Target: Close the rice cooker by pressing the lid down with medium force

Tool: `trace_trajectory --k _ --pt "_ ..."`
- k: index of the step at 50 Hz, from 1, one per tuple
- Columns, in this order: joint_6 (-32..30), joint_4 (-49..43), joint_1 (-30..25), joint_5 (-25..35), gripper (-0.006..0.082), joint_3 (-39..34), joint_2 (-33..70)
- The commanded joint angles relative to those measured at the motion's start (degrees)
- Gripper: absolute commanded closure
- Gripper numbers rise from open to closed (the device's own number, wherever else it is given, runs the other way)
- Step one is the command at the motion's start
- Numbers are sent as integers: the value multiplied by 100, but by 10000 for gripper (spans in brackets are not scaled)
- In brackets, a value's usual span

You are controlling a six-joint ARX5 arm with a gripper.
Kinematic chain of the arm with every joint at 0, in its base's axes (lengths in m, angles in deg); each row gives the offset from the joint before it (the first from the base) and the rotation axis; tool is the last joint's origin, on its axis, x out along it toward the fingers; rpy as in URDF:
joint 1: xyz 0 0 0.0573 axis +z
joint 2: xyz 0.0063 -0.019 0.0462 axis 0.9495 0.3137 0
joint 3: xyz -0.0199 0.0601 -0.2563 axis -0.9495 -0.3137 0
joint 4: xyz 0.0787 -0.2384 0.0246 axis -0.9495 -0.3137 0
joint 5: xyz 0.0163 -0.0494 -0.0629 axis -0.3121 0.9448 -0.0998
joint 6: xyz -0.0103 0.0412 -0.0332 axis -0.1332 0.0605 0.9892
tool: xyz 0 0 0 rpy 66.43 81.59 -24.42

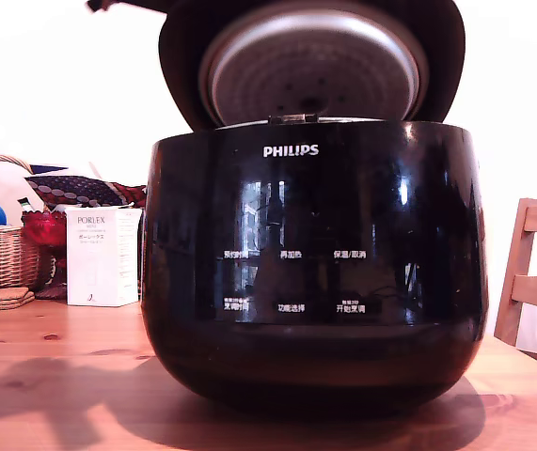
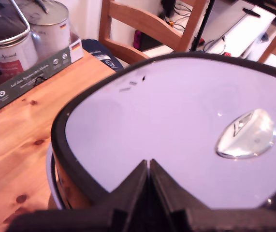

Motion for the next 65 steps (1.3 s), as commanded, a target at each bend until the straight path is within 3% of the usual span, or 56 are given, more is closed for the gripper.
trace_trajectory --k 1,14,37,51,65 --pt "17 267 -131 -94 788 -461 -74" --pt "28 1408 -424 -463 788 -1582 -540" --pt "-33 2396 -922 -1088 788 -2776 -817" --pt "52 2382 -968 -1207 788 -3375 -763" --pt "72 2387 -1095 -1123 788 -3512 -640"
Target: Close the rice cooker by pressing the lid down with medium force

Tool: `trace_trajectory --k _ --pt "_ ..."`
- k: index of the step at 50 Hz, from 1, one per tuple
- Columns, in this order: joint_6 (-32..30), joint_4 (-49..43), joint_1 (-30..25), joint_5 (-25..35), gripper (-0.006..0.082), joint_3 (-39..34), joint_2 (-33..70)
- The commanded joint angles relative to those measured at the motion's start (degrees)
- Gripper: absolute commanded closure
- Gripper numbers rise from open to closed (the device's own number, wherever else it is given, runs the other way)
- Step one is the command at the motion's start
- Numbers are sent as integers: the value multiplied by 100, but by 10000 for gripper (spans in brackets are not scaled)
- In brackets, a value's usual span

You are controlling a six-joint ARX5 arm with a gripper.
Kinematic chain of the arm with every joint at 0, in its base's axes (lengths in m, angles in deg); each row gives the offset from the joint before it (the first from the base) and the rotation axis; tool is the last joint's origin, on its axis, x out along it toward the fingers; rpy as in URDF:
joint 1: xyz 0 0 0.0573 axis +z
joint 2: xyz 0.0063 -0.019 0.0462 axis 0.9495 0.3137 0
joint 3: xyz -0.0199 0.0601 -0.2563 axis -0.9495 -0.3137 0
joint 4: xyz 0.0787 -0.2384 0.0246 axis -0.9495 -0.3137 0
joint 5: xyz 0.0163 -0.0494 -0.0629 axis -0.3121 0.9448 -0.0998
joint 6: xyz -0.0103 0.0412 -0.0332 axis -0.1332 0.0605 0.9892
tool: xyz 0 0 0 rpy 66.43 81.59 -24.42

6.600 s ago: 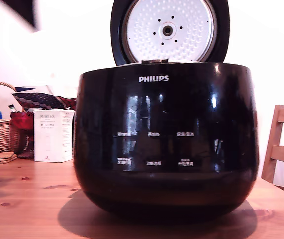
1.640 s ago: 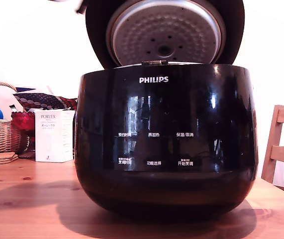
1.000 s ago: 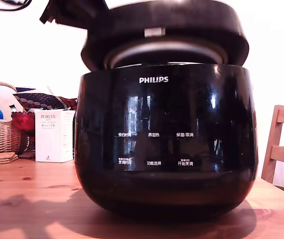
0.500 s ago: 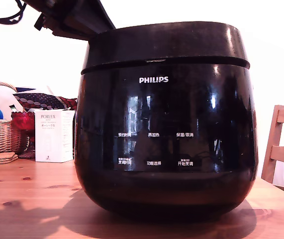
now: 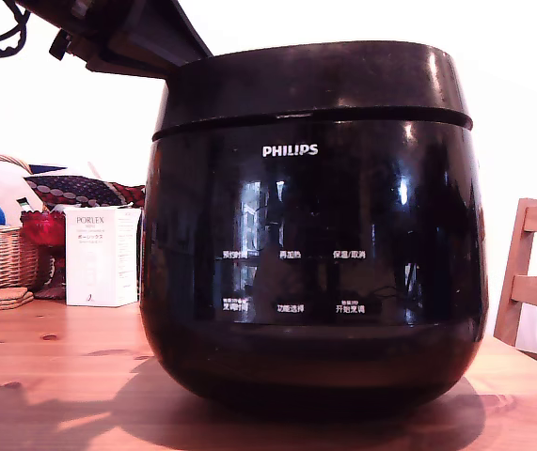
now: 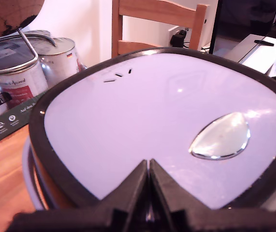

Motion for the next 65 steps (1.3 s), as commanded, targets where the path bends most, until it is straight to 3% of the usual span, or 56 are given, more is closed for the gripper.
trace_trajectory --k 1,25,37,50,65 --pt "13 -507 -140 59 788 -612 546" --pt "120 -514 -293 149 788 -632 1117" --pt "120 -505 -289 -227 788 -730 1117" --pt "114 149 -289 -251 788 -710 951" --pt "-48 387 -59 -297 788 -129 592"
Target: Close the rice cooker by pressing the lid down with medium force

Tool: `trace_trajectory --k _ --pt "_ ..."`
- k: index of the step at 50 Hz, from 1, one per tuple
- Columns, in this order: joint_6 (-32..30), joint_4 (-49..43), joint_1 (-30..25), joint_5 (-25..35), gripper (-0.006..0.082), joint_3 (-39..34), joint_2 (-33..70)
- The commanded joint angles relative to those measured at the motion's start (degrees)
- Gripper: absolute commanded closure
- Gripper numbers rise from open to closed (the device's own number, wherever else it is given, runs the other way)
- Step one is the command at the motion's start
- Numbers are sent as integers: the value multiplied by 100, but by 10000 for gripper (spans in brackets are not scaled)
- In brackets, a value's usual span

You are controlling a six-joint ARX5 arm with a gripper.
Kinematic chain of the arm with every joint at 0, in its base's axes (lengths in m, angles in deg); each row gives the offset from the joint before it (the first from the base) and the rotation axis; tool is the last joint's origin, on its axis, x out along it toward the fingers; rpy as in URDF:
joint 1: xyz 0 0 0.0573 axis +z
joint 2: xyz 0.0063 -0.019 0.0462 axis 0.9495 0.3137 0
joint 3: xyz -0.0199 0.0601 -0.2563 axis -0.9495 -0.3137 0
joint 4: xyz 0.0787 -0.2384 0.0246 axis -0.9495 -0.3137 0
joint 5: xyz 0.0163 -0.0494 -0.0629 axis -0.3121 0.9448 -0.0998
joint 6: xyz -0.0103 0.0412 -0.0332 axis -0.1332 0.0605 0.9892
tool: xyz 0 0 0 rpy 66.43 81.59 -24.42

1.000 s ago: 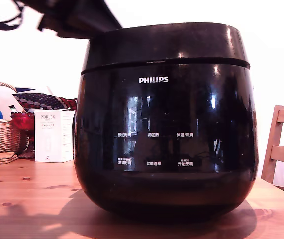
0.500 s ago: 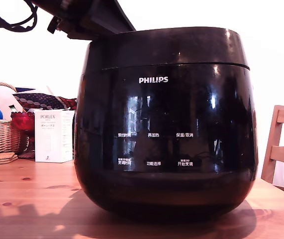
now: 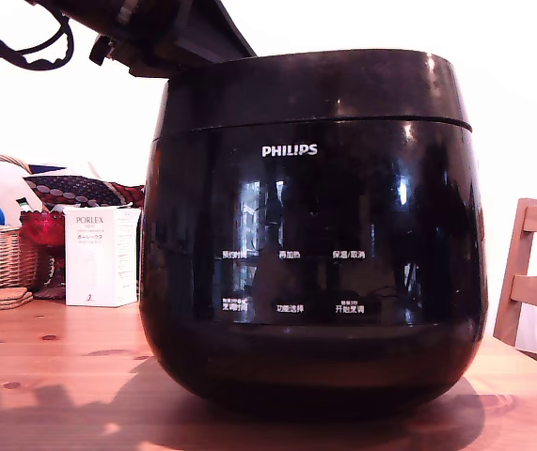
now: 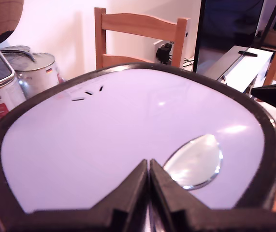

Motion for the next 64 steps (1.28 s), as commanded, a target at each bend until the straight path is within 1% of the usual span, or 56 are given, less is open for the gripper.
trace_trajectory --k 1,12,13,17,25,38,50,58,64 --pt "-120 -291 166 -79 788 -111 256" --pt "-197 -339 479 -79 788 468 201" --pt "-295 -352 509 -79 788 494 201" --pt "-455 -468 680 -120 788 636 192" --pt "-492 -616 1108 -251 788 866 111" --pt "-774 -691 1956 -385 788 964 -245" --pt "-776 -988 2798 -549 788 964 -474" --pt "-774 -1067 3174 -549 788 964 -514" --pt "-774 -1067 3300 -546 788 964 -514"
